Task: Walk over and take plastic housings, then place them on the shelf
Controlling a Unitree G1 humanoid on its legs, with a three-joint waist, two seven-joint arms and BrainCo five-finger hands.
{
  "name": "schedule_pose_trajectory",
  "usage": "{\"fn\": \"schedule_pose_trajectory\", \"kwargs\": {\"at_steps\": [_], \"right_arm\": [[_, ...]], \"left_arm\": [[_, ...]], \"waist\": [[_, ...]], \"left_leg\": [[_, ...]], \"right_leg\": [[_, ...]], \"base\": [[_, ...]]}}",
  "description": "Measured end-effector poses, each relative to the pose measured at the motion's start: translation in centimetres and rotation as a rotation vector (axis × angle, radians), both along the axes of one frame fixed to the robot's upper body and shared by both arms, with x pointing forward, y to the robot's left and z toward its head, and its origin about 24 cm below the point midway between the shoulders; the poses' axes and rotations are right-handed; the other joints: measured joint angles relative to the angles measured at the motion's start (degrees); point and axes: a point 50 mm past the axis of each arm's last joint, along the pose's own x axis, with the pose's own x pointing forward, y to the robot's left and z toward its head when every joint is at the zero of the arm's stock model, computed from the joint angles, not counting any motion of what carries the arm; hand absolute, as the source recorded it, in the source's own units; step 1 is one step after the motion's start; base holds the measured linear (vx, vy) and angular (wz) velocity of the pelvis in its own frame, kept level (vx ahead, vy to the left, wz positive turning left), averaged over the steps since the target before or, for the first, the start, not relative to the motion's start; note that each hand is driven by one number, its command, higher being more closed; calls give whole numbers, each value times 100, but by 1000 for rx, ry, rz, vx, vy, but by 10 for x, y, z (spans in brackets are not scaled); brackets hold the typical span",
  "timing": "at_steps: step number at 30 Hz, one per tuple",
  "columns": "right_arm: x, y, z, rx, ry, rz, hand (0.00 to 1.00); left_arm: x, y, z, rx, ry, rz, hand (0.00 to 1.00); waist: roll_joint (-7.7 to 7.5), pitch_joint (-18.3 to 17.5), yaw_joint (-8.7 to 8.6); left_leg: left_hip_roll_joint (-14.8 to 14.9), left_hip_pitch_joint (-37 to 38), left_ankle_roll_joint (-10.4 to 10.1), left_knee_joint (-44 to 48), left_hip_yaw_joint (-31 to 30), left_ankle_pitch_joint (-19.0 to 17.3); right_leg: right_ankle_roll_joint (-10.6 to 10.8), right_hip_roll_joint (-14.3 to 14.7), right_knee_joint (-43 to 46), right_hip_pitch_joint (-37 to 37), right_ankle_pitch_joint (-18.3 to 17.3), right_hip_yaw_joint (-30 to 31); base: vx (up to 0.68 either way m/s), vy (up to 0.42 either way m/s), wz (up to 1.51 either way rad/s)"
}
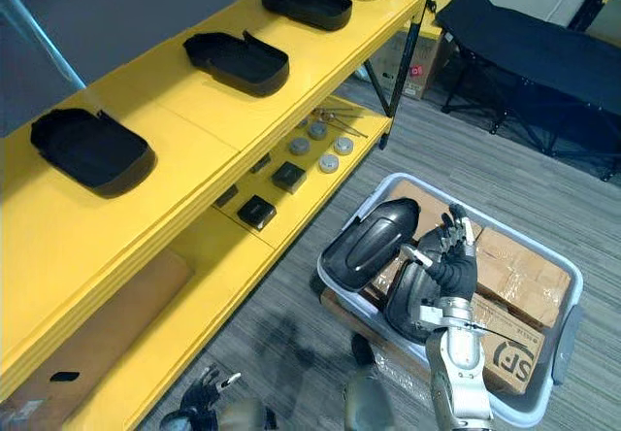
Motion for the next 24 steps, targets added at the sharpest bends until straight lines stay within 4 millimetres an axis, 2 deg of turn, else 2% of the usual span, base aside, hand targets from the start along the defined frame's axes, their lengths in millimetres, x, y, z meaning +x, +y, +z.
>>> {"fn": "schedule_pose_trajectory", "kwargs": {"at_steps": [1,2,3,4,5,6,7,9,10,11,12,13,14,15,16,17,18,19,20,21,22,24], "right_arm": [[-8,0,-7,13,27,-10,0],[-12,2,-11,31,33,-15,0],[-17,5,-16,54,47,-18,0],[-21,10,-20,72,45,-12,0],[-21,12,-19,76,31,-12,0],[-21,13,-18,72,20,-15,0],[-19,15,-15,65,-7,-25,0],[-13,21,-14,82,-16,-39,0],[-8,27,-17,101,-2,-37,0],[-6,28,-19,103,6,-45,0],[-5,29,-21,106,16,-56,0],[-5,32,-27,113,45,-70,0],[-6,35,-30,112,69,-86,0],[-9,35,-32,108,82,-96,0],[-14,35,-39,83,121,-106,0],[-16,35,-41,81,135,-109,0],[-18,34,-43,80,143,-113,0],[-14,29,-38,62,122,-112,0],[-14,27,-36,52,114,-111,0],[-14,21,-33,33,107,-103,0],[-16,17,-31,23,110,-94,0],[-20,13,-29,6,119,-85,0]], "left_arm": [[3,-3,1,-14,-7,-5,0],[5,-4,2,-23,-7,10,0],[7,-1,3,-18,4,37,0],[7,9,3,6,24,101,0],[5,15,2,17,40,148,0],[4,20,2,28,50,174,0],[-1,28,1,38,65,213,0],[-15,37,-2,45,93,265,0],[-30,44,-6,59,125,307,0],[-37,46,-9,60,149,330,0],[-42,43,-11,55,168,333,0],[-53,39,-16,43,199,341,0],[-60,36,-18,33,207,352,0],[-63,36,-18,32,211,351,0],[-68,40,-18,41,215,354,0],[-70,42,-18,45,217,357,0],[-69,44,-17,52,213,358,0],[-63,38,-18,38,207,354,0],[-60,38,-19,39,203,354,0],[-58,36,-19,41,199,355,0],[-58,34,-20,26,200,380,0],[-58,34,-19,9,194,409,0]], "waist": [[7,29,-32],[-2,62,-43],[62,93,-49],[26,129,-58],[-22,123,-50],[-28,121,-26],[-26,122,96],[-62,102,255],[-157,53,303],[-140,41,325],[-95,35,370],[-20,30,398],[59,19,434],[-19,5,435],[-161,-54,450],[-219,-89,497],[-288,-128,532],[-135,-30,486],[-62,13,441],[72,90,323],[122,122,217],[144,135,184]], "left_leg": [[17,-27,35,119,83,-74],[67,-7,72,147,203,-88],[265,-16,169,64,392,-27],[328,-1,208,-119,587,128],[365,9,198,-249,683,237],[423,23,184,-305,733,299],[546,41,142,-377,823,386],[749,72,53,-382,966,438],[813,67,-63,-379,1017,471],[833,71,-142,-461,960,481],[847,94,-170,-589,929,501],[1015,185,-221,-926,1043,718],[1188,214,-343,-1228,1319,1019],[1161,258,-376,-1341,1421,1098],[1140,340,-463,-1448,1611,1177],[1158,378,-498,-1459,1738,1196],[1234,362,-583,-1427,1896,1241],[1432,365,-681,-1459,1948,1352],[1501,366,-704,-1503,1982,1418],[1592,375,-677,-1583,2022,1565],[1595,369,-621,-1683,2016,1747],[1545,321,-470,-1685,1987,1905]], "right_leg": [[-20,-1,-47,1,111,-37],[-153,6,-195,13,348,-155],[-777,35,-650,105,806,-395],[-793,25,-112,-59,468,-961],[-765,2,457,-163,52,-1226],[-775,-1,826,-204,-192,-1366],[-840,-58,1524,-224,-602,-1650],[-996,-307,2253,-191,-923,-2014],[-970,-513,2353,-181,-856,-2266],[-859,-430,2233,-181,-743,-2482],[-879,-356,2065,-164,-668,-2522],[-854,-145,1423,-34,-415,-2501],[-997,-143,1339,46,-656,-2558],[-902,-287,1537,12,-860,-2650],[-643,-605,1604,142,-1032,-3035],[-486,-728,1497,239,-1119,-3198],[-251,-702,1092,333,-1335,-3396],[-356,-431,891,334,-1214,-3455],[-412,-333,834,331,-1179,-3449],[-483,-198,783,307,-1135,-3427],[-518,-153,751,293,-1113,-3403],[-574,-147,658,294,-1078,-3362]], "base": [[-110,117,-63],[-121,78,-73],[-150,82,-87],[-120,44,-79],[-77,19,-55],[-18,-23,-46],[-15,-53,-44],[-23,-149,-52],[-28,-206,-46],[-25,-163,-40],[-23,-104,-56],[-29,-194,-72],[-36,-235,-69],[-34,-276,-69],[-14,-208,-60],[6,-352,-86],[6,-381,-85],[2,-382,-75],[-8,-274,-49],[-14,-225,-25],[-25,-200,-17],[-50,-124,-9]]}}
